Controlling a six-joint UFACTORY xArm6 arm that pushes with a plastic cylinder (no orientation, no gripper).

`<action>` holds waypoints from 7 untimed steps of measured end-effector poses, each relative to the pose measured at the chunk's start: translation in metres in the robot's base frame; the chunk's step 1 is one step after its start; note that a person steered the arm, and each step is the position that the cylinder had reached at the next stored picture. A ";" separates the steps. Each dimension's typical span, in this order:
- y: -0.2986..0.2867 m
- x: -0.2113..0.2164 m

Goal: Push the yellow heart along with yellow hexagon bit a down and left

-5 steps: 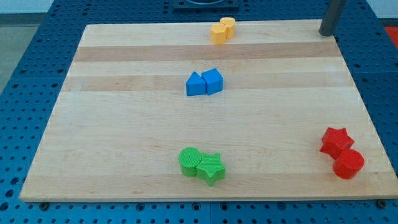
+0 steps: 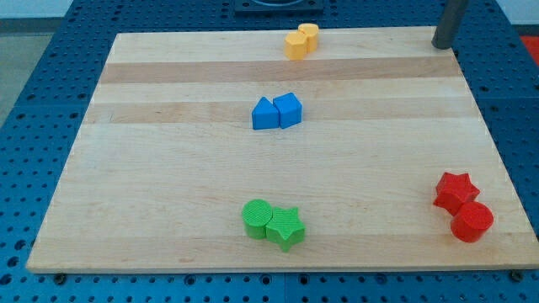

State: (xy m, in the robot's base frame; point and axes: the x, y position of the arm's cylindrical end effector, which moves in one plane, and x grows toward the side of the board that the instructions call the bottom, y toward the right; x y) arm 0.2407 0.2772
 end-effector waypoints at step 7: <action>-0.177 -0.045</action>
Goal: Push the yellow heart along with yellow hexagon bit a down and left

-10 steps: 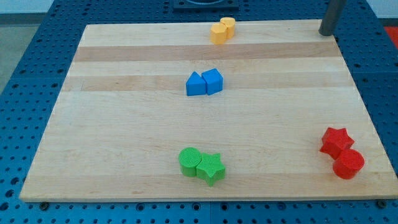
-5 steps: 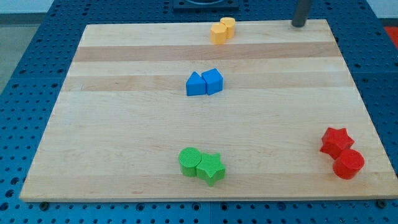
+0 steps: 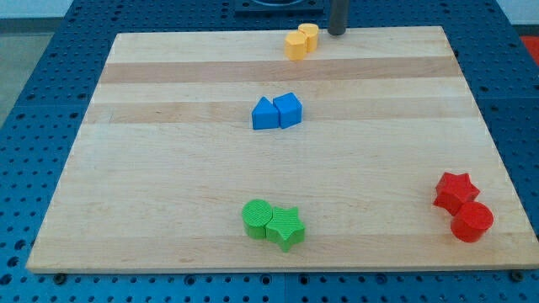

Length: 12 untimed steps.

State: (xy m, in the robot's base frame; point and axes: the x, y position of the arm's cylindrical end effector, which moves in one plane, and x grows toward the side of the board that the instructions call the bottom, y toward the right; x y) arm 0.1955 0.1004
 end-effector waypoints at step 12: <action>-0.037 0.032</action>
State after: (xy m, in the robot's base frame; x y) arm 0.2273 0.0630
